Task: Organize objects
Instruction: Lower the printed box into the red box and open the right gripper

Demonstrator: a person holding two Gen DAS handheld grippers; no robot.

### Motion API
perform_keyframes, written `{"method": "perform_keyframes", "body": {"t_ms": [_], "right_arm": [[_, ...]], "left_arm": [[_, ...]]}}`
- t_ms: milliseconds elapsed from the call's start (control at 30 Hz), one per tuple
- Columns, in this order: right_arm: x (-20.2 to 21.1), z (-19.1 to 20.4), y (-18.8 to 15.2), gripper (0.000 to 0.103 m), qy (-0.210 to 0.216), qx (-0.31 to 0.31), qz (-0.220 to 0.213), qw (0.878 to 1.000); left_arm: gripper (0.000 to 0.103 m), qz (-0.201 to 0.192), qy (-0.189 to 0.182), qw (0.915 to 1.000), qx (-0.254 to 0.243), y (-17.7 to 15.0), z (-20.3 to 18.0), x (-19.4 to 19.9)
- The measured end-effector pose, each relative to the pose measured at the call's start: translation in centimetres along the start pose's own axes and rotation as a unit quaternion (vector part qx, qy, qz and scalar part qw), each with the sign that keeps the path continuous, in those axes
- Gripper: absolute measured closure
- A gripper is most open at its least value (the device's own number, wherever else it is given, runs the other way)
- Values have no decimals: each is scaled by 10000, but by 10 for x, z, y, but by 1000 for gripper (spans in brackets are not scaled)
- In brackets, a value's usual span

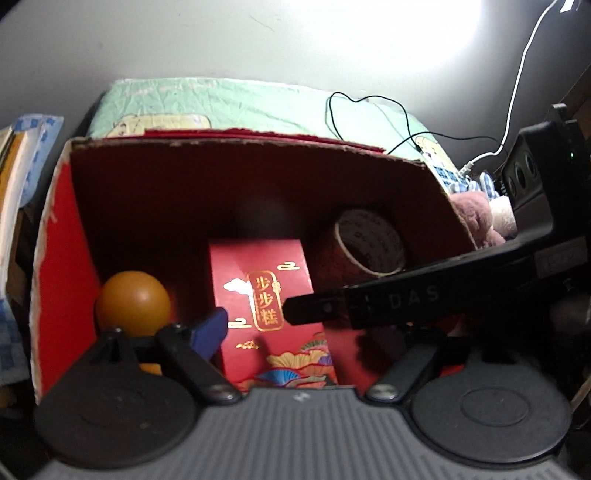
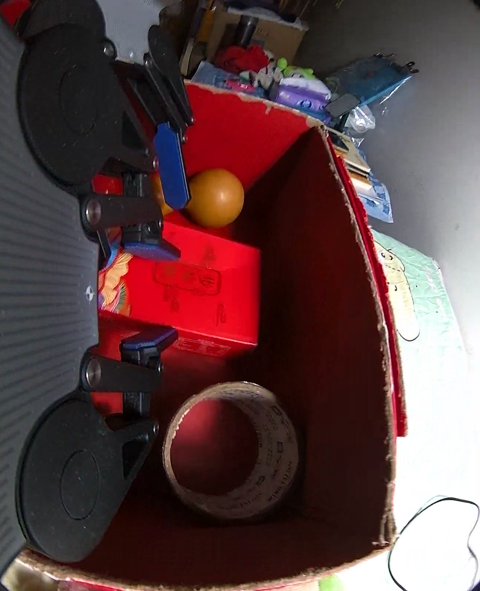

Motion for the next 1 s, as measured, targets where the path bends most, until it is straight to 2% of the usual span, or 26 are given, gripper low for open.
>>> {"method": "perform_keyframes", "body": {"t_ms": [133,233,300,533,633,733,833,933,1000], "right_arm": [[2,-9,-5,57,-303,-123,13,9995],[6,-12,-6,57,-273,-104,-87,9995],[4,-13,-6,58,-214,-101,-2,9997],[1,-14,-10,60,-109,-77,209,9997],[0,-14,-11,60,-92,-72,317,9994],[-2,-14,-7,60,-320,-118,382,9987],[0,-10,1,60,-336,-202,360,9986],[-2,-8,9,60,-760,-5,270,9967],[-10,-5,12,59,-852,18,303,9959]], "left_arm": [[13,141,356,9980,-503,-2,-6,-4],[12,118,730,9928,-943,-4,-13,-4],[13,151,917,9888,-1170,-4,-14,-9],[18,385,756,9896,-1161,-10,-14,-11],[18,340,774,9884,-1260,-15,-19,-9],[18,203,973,9872,-1249,-12,-20,-4],[18,-15,1031,9875,-1193,-7,-18,10],[17,-135,1057,9887,-1052,-3,-11,24],[17,-219,1031,9899,-944,-3,-6,33]]}}
Point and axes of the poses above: each gripper's, at about its wrist camera, not at the fingertips, and x roughly against the way its jaws point, z to its left, y to its top, the point moved 7 cm from there along -x, roughly the way its jaws point, and after that the axes turned 6 degrees about -x, right-handed, at the moved point
